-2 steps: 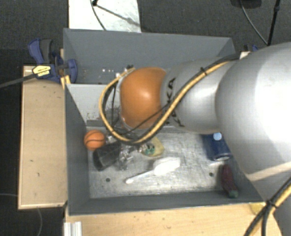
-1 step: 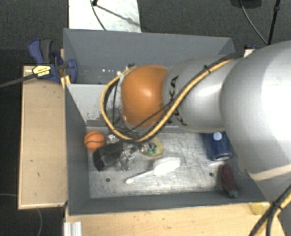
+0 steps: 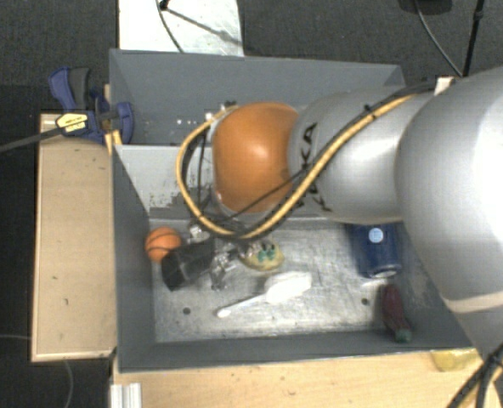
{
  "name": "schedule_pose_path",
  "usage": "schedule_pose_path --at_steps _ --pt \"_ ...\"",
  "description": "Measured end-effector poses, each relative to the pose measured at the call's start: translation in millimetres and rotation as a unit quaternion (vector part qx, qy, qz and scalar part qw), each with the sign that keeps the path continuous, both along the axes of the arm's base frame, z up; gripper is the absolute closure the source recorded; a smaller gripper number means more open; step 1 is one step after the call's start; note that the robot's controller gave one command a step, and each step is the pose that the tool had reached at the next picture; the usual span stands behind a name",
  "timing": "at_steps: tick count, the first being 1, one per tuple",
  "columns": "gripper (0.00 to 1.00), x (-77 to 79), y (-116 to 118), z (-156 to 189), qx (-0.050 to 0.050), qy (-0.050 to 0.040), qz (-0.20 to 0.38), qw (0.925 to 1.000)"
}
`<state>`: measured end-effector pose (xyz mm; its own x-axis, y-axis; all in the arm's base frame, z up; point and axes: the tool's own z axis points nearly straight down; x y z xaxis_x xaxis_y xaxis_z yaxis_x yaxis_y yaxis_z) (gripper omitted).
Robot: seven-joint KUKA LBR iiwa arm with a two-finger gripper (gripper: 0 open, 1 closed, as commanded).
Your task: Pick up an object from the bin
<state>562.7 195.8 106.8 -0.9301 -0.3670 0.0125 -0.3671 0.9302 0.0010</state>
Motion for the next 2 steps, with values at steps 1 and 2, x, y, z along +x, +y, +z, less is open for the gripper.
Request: schedule_pose_path --at_steps 1,2 --pt "1.00 1.6 1 23 0.001 -0.0030 0.000 1.0000" --pt "1.00 2.9 1 38 0.002 -0.0061 -0.001 1.0000"
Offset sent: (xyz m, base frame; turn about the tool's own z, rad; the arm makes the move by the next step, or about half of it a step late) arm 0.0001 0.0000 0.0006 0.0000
